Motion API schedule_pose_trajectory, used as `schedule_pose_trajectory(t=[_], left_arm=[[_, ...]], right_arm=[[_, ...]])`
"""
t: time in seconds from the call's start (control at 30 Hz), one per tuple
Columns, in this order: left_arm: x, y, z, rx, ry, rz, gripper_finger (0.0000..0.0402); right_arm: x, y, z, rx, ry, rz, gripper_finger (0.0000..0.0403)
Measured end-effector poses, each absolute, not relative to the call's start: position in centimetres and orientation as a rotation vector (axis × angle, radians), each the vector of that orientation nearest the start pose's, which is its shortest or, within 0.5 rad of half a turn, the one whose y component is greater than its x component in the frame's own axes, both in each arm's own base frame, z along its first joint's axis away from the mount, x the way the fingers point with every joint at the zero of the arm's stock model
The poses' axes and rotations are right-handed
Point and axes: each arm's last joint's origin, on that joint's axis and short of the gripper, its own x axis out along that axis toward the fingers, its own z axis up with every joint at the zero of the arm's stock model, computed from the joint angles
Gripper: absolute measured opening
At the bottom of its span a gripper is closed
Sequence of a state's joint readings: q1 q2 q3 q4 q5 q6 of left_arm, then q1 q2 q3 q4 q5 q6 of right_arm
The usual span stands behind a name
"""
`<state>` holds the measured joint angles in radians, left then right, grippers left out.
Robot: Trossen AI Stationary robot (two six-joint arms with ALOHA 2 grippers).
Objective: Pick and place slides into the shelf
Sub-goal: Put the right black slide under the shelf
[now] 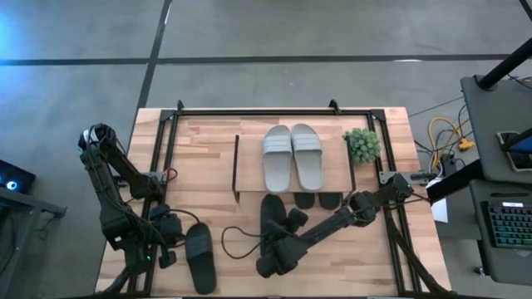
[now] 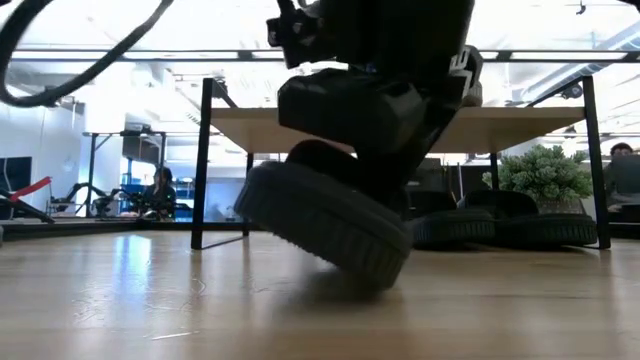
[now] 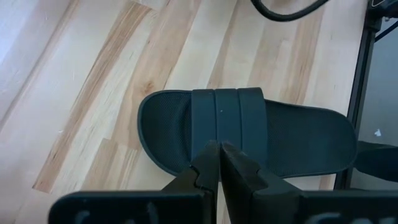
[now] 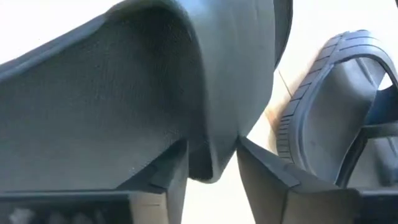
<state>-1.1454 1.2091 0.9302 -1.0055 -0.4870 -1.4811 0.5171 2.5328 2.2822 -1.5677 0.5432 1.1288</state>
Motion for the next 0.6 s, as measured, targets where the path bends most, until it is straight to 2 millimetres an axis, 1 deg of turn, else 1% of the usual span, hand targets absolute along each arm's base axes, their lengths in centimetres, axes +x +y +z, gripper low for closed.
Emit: schedule_pose_trajectory(t=[0.13, 0.27, 0.43, 0.53, 0.6], left_arm=[[9.7, -18.1, 25.1, -0.398, 1.004, 0.18, 0.0], [9.7, -18.1, 25.1, -0.399, 1.005, 0.18, 0.0], [9.7, -18.1, 25.1, -0.399, 1.004, 0.18, 0.0], [9.7, -18.1, 25.1, -0.399, 1.004, 0.179, 0.0], [9.7, -18.1, 25.1, -0.4, 1.005, 0.179, 0.0]], right_arm=[[41.4, 21.9, 16.7, -0.003, 1.244, -0.802, 0.0149], [41.6, 22.1, 17.8, 0.009, 1.224, -0.774, 0.0159], [41.3, 22.2, 19.7, 0.054, 1.187, -0.76, 0.015], [41.1, 22.4, 20.9, 0.116, 1.167, -0.746, 0.0135], [40.8, 23.0, 21.3, 0.172, 1.185, -0.707, 0.0122]])
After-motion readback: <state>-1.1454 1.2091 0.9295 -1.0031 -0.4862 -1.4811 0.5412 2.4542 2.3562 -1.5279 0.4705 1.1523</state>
